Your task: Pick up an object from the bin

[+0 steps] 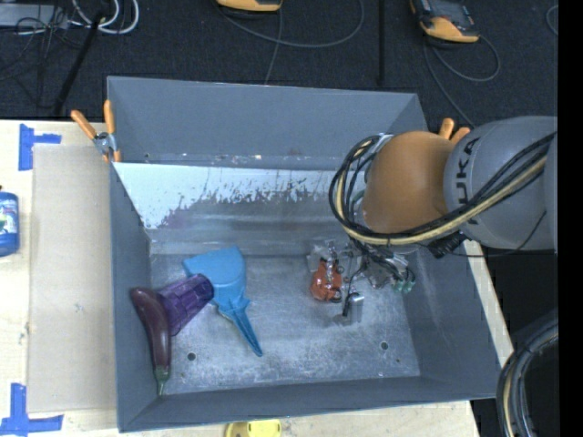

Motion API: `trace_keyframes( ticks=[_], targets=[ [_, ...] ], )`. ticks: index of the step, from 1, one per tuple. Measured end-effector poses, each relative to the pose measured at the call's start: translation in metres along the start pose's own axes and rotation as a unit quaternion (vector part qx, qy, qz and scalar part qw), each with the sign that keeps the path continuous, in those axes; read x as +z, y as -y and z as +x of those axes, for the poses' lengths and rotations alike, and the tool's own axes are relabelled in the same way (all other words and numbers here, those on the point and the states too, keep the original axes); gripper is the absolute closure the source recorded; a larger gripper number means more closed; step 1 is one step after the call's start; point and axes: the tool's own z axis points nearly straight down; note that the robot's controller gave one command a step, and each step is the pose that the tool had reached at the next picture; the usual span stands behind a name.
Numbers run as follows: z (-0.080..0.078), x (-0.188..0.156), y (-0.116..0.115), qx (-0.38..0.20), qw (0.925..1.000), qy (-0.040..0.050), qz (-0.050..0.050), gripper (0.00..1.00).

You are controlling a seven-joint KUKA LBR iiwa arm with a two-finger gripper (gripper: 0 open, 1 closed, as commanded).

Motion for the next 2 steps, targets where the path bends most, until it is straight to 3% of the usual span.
trace_keyframes(
  ticks=[1, 2],
  targets=[
    [-0.015, 0.015, 0.015, 0.009, 1.0, 0.0027, 0.0, 0.0],
    [-0.02, 0.023, 0.026, 0.022, 0.9998, 0.0019, 0.0, 1.0]
  ],
)
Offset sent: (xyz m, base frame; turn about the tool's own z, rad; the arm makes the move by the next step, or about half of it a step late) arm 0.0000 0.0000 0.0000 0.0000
